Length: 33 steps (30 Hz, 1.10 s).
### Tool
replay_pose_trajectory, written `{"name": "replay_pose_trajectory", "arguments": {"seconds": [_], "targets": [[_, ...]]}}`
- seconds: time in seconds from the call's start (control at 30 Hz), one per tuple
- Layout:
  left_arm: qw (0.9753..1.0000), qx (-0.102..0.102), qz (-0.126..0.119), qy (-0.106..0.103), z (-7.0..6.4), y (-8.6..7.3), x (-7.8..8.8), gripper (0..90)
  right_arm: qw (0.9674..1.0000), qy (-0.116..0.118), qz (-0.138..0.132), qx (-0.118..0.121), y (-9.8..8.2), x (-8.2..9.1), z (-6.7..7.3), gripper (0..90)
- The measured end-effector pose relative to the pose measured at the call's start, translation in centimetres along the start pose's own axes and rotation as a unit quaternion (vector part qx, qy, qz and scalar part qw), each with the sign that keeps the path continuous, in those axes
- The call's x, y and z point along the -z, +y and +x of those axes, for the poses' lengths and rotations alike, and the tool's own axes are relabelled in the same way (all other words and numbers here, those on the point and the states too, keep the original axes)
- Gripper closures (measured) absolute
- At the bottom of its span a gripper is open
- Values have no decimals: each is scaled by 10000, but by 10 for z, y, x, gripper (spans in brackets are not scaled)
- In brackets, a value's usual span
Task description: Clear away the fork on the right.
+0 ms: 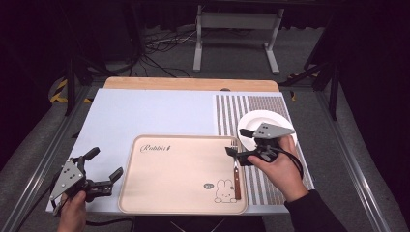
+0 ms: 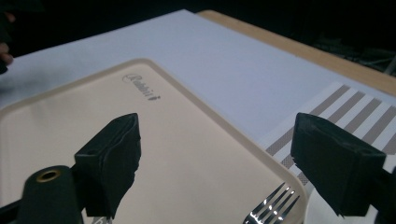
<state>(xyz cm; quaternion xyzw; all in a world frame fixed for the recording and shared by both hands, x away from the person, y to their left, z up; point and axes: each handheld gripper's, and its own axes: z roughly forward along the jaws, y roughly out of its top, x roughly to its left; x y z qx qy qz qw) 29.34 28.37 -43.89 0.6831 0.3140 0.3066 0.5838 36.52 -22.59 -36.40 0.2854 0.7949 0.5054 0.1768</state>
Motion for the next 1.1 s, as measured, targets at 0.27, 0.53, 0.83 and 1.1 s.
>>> {"name": "replay_pose_trajectory", "arguments": {"seconds": [0.27, 0.53, 0.83, 1.1], "targets": [[10000, -4, 30, -2, -1, 0, -2, 2, 9975, -130, -682, -125, -14, 47, -9, 183], [10000, -22, 69, -22, -2, -1, -3, 1, 9912, -371, -1257, -161, -35, 79, -18, 168], [10000, -25, 80, -26, -2, -2, -3, 1, 9855, -436, -1639, -86, -60, 92, -28, 145], [9999, -84, 68, -48, -3, -1, -3, 1, 9854, -331, -1670, 41, -84, 90, -31, 149]]}}
